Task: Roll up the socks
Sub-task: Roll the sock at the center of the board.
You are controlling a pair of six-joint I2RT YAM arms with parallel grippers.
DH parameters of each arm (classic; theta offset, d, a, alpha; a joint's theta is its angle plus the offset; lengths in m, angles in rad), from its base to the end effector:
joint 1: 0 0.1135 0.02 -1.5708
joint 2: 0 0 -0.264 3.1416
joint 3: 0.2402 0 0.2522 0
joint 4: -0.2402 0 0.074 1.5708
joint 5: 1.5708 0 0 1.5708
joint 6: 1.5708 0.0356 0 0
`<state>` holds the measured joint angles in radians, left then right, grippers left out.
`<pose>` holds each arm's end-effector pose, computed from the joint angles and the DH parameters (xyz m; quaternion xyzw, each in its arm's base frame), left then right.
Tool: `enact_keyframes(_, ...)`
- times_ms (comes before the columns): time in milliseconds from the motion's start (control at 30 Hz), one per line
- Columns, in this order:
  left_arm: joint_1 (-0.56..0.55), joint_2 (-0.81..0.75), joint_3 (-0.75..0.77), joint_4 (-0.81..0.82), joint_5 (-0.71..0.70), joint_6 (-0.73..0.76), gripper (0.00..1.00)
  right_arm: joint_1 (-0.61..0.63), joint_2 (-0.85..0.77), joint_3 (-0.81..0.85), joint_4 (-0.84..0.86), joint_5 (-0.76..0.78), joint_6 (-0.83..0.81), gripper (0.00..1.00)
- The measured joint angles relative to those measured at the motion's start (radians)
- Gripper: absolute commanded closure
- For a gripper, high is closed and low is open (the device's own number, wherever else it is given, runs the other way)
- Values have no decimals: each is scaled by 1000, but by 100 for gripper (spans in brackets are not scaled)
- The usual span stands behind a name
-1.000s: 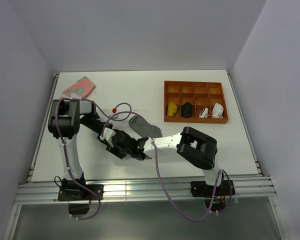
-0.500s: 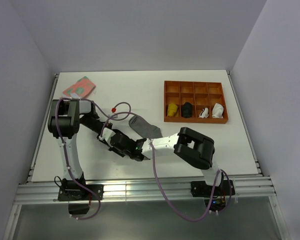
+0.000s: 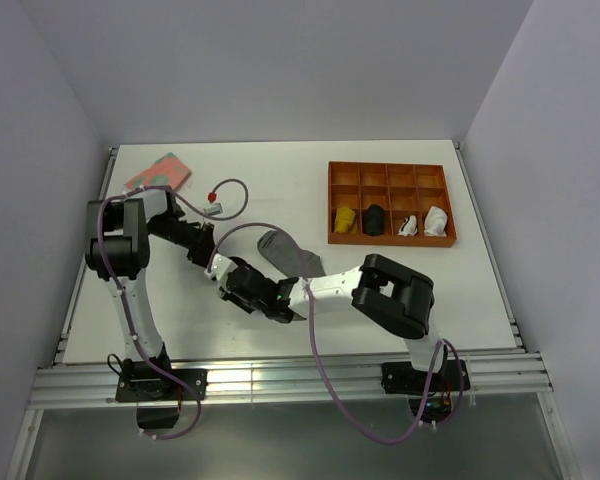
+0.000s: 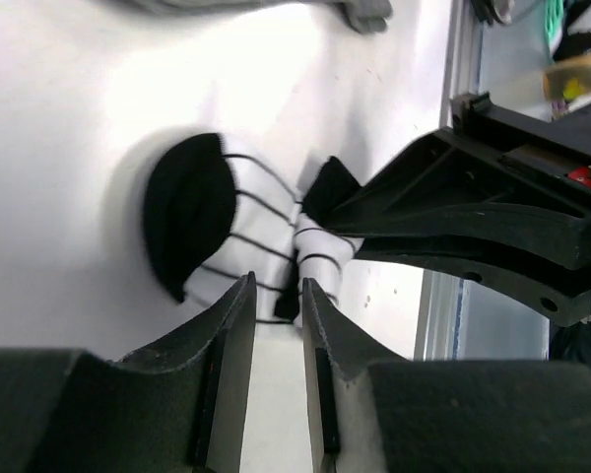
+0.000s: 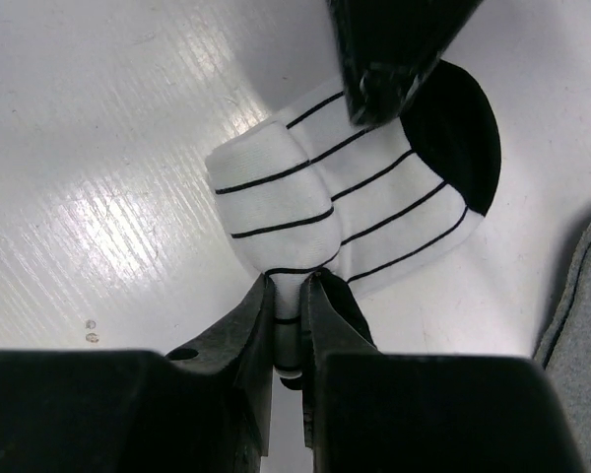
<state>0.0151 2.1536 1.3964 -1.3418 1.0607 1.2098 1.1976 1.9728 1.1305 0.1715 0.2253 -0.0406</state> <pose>0.3389 -0.0260 0.1303 0.3592 0.7628 -0.5290 0.0965 0.1592 0.3847 0.1460 -0.4794 0.7571 0.1516 0.4172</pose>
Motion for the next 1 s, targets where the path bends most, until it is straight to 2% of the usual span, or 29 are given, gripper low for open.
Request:
enact_keyframes(300,23,-47,-37,147,-39,-135,67,0,-2,-4,0,0,3,96)
enact_keyframes(667,-78,-53,-111,267,-78,-244,71,1,-22,-3,-54,-12,3,96)
enact_keyframes(867,-105,-64,-121,312,-87,-322,72,2,-50,3,-147,-64,2,97)
enact_keyframes(1000,-132,-82,-148,347,-90,-364,73,-3,-49,29,-194,-156,2,97)
